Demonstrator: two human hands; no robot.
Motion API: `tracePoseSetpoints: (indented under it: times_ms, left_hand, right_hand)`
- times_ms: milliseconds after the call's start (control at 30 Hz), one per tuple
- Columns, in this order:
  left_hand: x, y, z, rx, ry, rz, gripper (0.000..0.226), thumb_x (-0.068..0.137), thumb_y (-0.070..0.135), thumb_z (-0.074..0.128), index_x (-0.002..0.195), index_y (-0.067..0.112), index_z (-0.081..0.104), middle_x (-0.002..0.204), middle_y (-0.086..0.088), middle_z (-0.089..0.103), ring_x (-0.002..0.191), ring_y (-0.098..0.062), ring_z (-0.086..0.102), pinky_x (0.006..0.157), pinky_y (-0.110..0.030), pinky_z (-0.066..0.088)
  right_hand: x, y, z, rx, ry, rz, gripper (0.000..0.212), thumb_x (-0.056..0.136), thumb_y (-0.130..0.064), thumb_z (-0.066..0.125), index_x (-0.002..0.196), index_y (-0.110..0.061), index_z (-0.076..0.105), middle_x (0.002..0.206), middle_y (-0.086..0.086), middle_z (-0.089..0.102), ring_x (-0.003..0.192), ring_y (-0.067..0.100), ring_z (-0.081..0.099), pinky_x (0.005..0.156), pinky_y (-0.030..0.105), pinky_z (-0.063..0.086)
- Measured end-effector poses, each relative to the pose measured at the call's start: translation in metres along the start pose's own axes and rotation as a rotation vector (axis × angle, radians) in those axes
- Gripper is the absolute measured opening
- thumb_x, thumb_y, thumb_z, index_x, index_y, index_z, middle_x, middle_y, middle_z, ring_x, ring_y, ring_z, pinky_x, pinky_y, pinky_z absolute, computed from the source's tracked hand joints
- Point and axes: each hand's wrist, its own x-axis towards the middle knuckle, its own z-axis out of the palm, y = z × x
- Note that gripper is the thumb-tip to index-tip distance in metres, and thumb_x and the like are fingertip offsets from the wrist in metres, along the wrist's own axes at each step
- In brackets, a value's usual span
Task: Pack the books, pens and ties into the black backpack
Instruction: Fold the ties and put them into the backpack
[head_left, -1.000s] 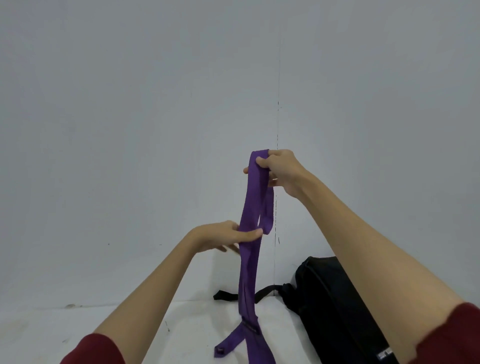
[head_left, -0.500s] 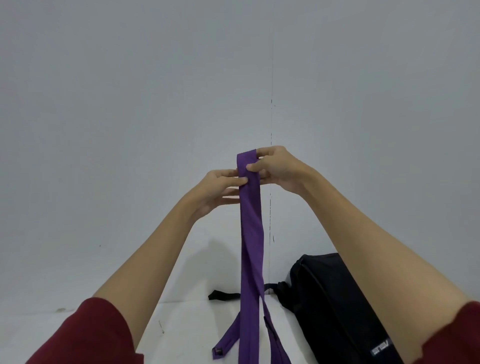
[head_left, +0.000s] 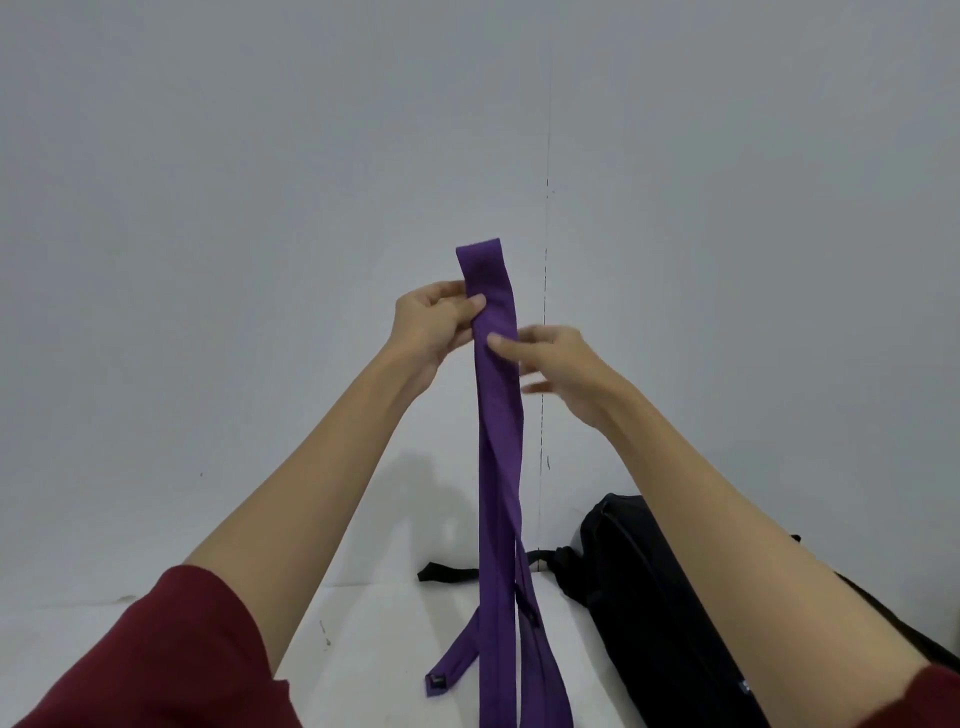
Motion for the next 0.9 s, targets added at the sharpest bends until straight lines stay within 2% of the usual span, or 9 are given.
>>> tracePoseSetpoints:
  times_ms: [100,233,333,433,567,700,767,833,900]
  left_hand:
    - [0.000,0.001,-0.001,-0.038,-0.003,-0.017,0.029,0.092,0.004,0.057,0.120,-0.003,0.054,0.090,-0.006,0.067,0.076,-0.014,0.067,0.072,-0.022,0.057]
    - [-0.017,-0.018,-0.012,0.204,-0.282,-0.188,0.049,0.086,0.040,0.064,0.128,0.014,0.055,0.114,0.001,0.068,0.099,-0.017,0.067,0.089,-0.031,0.052]
    - [-0.034,-0.037,-0.011,0.351,-0.374,-0.206,0.032,0.091,0.030,0.061,0.117,0.014,0.061,0.109,-0.002,0.071,0.092,-0.013,0.067,0.081,-0.027,0.054]
    - [-0.038,-0.040,-0.009,0.304,-0.363,-0.195,0.022,0.098,0.025,0.050,0.109,0.010,0.062,0.103,-0.005,0.072,0.088,-0.015,0.069,0.077,-0.029,0.056]
    - [-0.036,-0.032,-0.010,0.134,-0.305,-0.206,0.018,0.098,0.017,0.048,0.103,0.006,0.061,0.091,-0.008,0.073,0.077,-0.020,0.071,0.067,-0.029,0.057]
    - [-0.025,-0.015,-0.006,-0.038,-0.152,-0.166,0.025,0.098,0.011,0.047,0.112,-0.007,0.059,0.091,-0.014,0.069,0.074,-0.020,0.068,0.069,-0.026,0.059]
    - [-0.016,-0.003,-0.002,-0.105,-0.047,-0.172,0.024,0.098,0.009,0.047,0.105,-0.009,0.060,0.088,-0.013,0.067,0.073,-0.019,0.066,0.067,-0.025,0.057]
    - [-0.008,0.008,-0.001,-0.166,-0.002,-0.183,0.023,0.099,0.009,0.042,0.096,-0.008,0.059,0.086,-0.012,0.066,0.070,-0.015,0.066,0.061,-0.023,0.057]
    - [-0.002,0.015,-0.003,-0.161,-0.009,-0.189,0.026,0.101,0.009,0.038,0.095,-0.007,0.057,0.091,-0.011,0.066,0.075,-0.014,0.066,0.061,-0.022,0.057]
  right_hand:
    - [-0.004,0.010,0.006,0.073,-0.120,0.009,0.019,0.087,-0.017,0.067,0.099,-0.002,0.069,0.095,0.015,0.072,0.086,0.027,0.068,0.080,0.037,0.055]
    - [0.012,-0.008,0.014,0.365,0.240,0.000,0.010,0.084,-0.009,0.069,0.076,-0.004,0.066,0.078,0.012,0.068,0.071,0.024,0.065,0.068,0.031,0.058]
    - [0.026,-0.020,0.012,0.332,0.468,-0.016,0.015,0.083,-0.010,0.069,0.072,-0.002,0.063,0.079,0.018,0.068,0.073,0.032,0.067,0.075,0.042,0.057]
    - [0.026,-0.031,0.011,0.189,0.494,-0.062,0.019,0.083,-0.010,0.068,0.070,0.002,0.062,0.069,0.008,0.059,0.068,0.020,0.056,0.071,0.039,0.056]
    - [0.022,-0.043,0.006,0.250,0.243,-0.012,0.022,0.090,-0.026,0.064,0.081,-0.007,0.059,0.071,0.003,0.061,0.060,0.017,0.059,0.052,0.026,0.052]
    - [0.009,-0.024,0.005,0.113,-0.084,0.067,0.051,0.093,-0.057,0.045,0.077,-0.009,0.056,0.062,0.000,0.058,0.058,0.019,0.056,0.059,0.027,0.049]
    - [0.003,-0.009,0.008,0.104,-0.232,0.065,0.059,0.091,-0.064,0.039,0.092,-0.010,0.063,0.079,0.003,0.066,0.075,0.022,0.065,0.072,0.032,0.054]
    - [-0.004,0.000,0.012,0.113,-0.352,0.056,0.054,0.091,-0.057,0.046,0.106,-0.009,0.065,0.098,0.010,0.072,0.088,0.028,0.069,0.082,0.035,0.055]
    - [-0.006,0.003,0.015,0.180,-0.383,0.033,0.033,0.095,-0.032,0.054,0.107,-0.003,0.064,0.101,0.016,0.071,0.086,0.032,0.070,0.081,0.037,0.057]
